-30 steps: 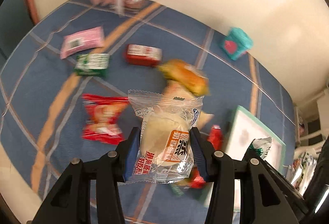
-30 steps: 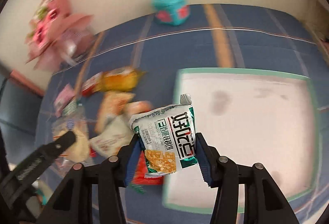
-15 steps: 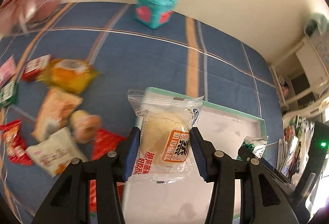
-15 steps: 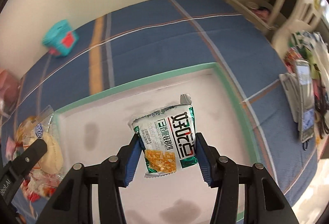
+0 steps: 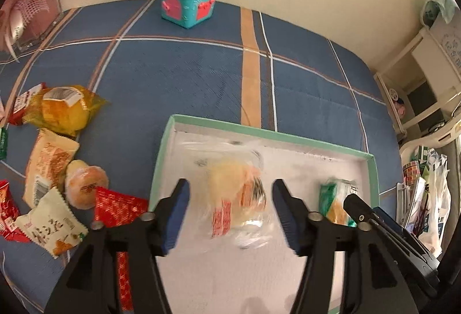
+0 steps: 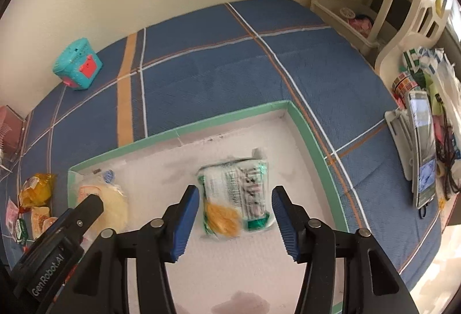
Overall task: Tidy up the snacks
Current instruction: 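Carry the bun and cracker pack over the tray and open both grippers, then withdraw both grippers from the tray back toward the snack pile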
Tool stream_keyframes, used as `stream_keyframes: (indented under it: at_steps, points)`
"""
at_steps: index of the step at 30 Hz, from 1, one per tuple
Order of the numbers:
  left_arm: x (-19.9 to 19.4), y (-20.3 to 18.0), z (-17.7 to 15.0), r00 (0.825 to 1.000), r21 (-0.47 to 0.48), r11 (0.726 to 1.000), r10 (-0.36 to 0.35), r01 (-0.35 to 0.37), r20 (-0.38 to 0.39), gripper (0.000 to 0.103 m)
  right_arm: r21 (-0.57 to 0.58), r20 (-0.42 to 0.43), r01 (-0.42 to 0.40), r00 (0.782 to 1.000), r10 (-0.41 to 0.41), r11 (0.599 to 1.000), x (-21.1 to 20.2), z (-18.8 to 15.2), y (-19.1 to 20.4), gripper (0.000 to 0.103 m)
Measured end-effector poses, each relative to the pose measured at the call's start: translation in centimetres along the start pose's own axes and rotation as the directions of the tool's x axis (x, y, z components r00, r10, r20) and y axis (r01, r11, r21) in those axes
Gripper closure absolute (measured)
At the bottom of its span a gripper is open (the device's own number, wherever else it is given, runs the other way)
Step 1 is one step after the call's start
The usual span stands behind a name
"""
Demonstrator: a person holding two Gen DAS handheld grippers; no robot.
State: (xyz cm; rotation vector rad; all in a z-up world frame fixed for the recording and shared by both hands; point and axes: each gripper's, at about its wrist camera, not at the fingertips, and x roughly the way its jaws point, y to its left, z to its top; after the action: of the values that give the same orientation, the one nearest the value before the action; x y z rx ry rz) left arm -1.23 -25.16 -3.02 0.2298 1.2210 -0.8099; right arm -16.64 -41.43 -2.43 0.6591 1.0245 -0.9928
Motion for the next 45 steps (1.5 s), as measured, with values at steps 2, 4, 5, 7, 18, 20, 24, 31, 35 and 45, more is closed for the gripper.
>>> stream_keyframes:
  at_steps: [2,4,5,7,18,20,24,31,35,45]
  points:
    - [-0.7,0.2,-0.1,1.000,-0.005,1.000,0.007,-0.007,0.008,0.038,0.001,0.009,0.003,1.000,-0.003,1.000,-0.6,-0.1,0.0,0.036]
    - [-1.3,0.7,-0.5,0.999,-0.013,1.000,0.026,-0.026,0.018,0.035,-0.003,0.012,0.000,1.000,0.000,1.000,-0.9,-0.4,0.0,0.032]
    - [-1.7,1.0,-0.7,0.999,-0.018,0.999,0.040,-0.040,0.022,0.026,-0.008,0.014,0.003,1.000,-0.003,1.000,-1.2,-0.6,0.1,0.029]
    - [-2.3,1.7,-1.0,0.997,-0.030,0.997,0.074,-0.073,0.036,0.017,-0.024,0.018,0.010,1.000,-0.009,1.000,-1.6,-1.0,0.3,0.025]
    - [-7.1,5.5,-3.3,0.958,-0.021,0.972,0.236,-0.236,0.161,0.004,-0.086,0.024,-0.077,0.997,0.079,0.993,-3.3,-4.0,2.4,0.000]
    - [-7.7,6.0,-3.8,0.952,-0.024,0.968,0.248,-0.248,0.178,0.004,-0.102,0.016,-0.096,0.995,0.098,0.990,-3.3,-4.5,3.0,0.000]
    - [-9.0,6.8,-4.4,0.940,-0.022,0.960,0.276,-0.277,0.200,0.004,-0.119,-0.020,-0.189,0.982,0.188,0.975,-3.1,-5.5,4.4,0.000]
    - [-9.3,8.8,-5.2,0.924,-0.047,0.938,0.347,-0.344,0.162,0.004,-0.101,0.010,-0.228,0.973,0.230,0.969,-3.8,-7.1,5.4,0.000]
    - [-9.7,10.1,-5.6,0.924,-0.081,0.935,0.353,-0.344,0.150,0.004,-0.114,0.061,-0.186,0.979,0.194,0.976,-4.7,-7.3,5.8,0.000]
    - [-10.7,14.8,-5.9,0.932,-0.140,0.943,0.322,-0.301,0.163,0.004,-0.171,0.070,-0.183,0.978,0.198,0.968,-4.7,-8.3,8.7,0.000]
